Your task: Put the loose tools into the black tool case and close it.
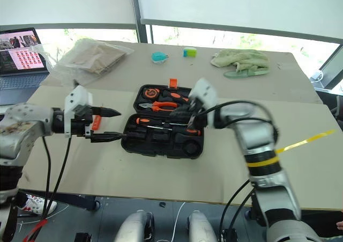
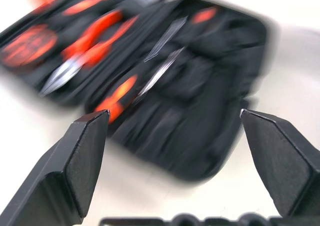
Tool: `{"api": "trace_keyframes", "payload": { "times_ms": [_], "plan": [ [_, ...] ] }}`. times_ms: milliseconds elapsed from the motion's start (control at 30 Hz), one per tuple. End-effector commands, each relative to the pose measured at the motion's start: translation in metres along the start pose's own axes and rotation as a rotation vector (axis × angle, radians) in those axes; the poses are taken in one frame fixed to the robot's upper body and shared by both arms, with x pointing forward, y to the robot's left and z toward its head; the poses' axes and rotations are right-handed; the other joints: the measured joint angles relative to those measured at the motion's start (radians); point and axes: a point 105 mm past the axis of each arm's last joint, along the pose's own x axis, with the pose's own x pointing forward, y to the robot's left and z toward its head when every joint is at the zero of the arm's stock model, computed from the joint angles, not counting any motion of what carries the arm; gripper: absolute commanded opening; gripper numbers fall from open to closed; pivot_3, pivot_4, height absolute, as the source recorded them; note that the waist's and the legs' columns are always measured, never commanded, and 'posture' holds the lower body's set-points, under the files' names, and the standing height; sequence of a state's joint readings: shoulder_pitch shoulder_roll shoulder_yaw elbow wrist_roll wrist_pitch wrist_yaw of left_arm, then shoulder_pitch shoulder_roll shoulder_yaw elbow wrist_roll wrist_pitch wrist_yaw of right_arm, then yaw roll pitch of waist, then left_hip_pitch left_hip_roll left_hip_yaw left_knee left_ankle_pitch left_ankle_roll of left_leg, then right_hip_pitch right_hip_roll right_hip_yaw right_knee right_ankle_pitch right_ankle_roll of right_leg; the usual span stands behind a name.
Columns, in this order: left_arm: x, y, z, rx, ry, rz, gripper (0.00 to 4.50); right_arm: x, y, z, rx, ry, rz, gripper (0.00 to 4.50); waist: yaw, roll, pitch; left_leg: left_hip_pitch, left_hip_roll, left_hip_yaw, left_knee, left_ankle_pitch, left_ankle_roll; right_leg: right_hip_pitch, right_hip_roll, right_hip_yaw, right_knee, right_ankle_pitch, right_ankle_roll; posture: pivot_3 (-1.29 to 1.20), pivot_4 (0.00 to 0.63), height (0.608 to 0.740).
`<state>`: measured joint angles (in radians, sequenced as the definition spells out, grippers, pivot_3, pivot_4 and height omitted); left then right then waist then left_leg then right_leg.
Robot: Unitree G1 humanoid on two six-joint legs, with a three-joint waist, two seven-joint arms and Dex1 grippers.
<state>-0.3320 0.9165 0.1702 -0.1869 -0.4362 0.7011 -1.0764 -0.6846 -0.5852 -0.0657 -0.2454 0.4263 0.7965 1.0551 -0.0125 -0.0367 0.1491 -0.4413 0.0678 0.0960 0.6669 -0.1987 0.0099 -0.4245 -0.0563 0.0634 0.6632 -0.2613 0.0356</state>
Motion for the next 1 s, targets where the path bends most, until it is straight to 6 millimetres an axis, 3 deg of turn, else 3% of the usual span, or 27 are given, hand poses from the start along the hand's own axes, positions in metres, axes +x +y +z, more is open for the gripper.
{"api": "trace_keyframes", "payload": {
  "times_ms": [33, 133, 233, 333, 633, 833, 1000],
  "plan": [
    [-0.042, 0.009, -0.010, -0.041, 0.017, 0.242, 4.50, -0.029, 0.040, 0.019, -0.023, -0.031, 0.149, 2.51, -0.003, 0.000, 0.000, 0.000, 0.000, 0.000, -0.001, 0.000, -0.001, 0.000, 0.000, 0.000, -0.001, 0.000, 0.000, 0.00, 0.150, 0.740],
    [-0.069, 0.009, -0.031, -0.093, 0.058, 0.391, 4.50, -0.043, 0.054, 0.019, -0.028, -0.004, 0.188, 3.73, -0.004, -0.001, 0.001, 0.002, 0.000, 0.000, -0.002, -0.001, -0.001, 0.000, -0.001, 0.000, -0.001, -0.001, -0.002, 0.00, 0.150, 0.740],
    [-0.080, 0.002, -0.047, -0.145, 0.101, 0.473, 4.50, -0.056, 0.061, 0.022, -0.030, 0.003, 0.198, 4.45, -0.001, -0.001, 0.001, 0.004, 0.000, 0.000, -0.002, 0.000, -0.001, 0.001, -0.002, 0.000, -0.001, -0.001, -0.002, 0.00, 0.150, 0.740],
    [-0.070, 0.000, -0.041, -0.223, 0.073, 0.458, 4.50, -0.059, 0.059, 0.024, -0.022, 0.002, 0.168, 4.45, 0.011, -0.003, 0.001, 0.004, -0.001, 0.000, -0.002, 0.000, -0.001, 0.002, -0.003, -0.001, -0.002, -0.001, -0.002, 0.00, 0.150, 0.740],
    [-0.013, 0.065, -0.019, -0.407, 0.224, 0.600, 4.50, -0.054, 0.063, 0.020, -0.039, -0.002, 0.110, 4.45, 0.024, -0.008, 0.001, 0.003, -0.003, -0.002, -0.002, 0.001, -0.002, 0.004, -0.002, -0.002, -0.004, 0.000, -0.001, 0.00, 0.150, 0.740],
    [0.035, 0.081, -0.027, -0.555, 0.331, 0.564, 4.50, -0.049, 0.075, 0.018, -0.050, -0.020, 0.068, 4.45, 0.010, -0.009, 0.001, 0.000, -0.003, -0.004, -0.003, 0.000, -0.002, 0.001, -0.001, -0.002, -0.003, -0.001, 0.000, 0.00, 0.150, 0.740],
    [0.049, 0.092, -0.041, -0.565, 0.404, 0.591, 4.50, -0.047, 0.075, 0.018, -0.059, -0.024, 0.034, 4.45, 0.007, -0.009, 0.001, 0.001, -0.003, -0.004, -0.003, 0.000, -0.002, 0.002, -0.001, -0.002, -0.003, -0.001, 0.000, 0.00, 0.150, 0.740]
  ]
}}
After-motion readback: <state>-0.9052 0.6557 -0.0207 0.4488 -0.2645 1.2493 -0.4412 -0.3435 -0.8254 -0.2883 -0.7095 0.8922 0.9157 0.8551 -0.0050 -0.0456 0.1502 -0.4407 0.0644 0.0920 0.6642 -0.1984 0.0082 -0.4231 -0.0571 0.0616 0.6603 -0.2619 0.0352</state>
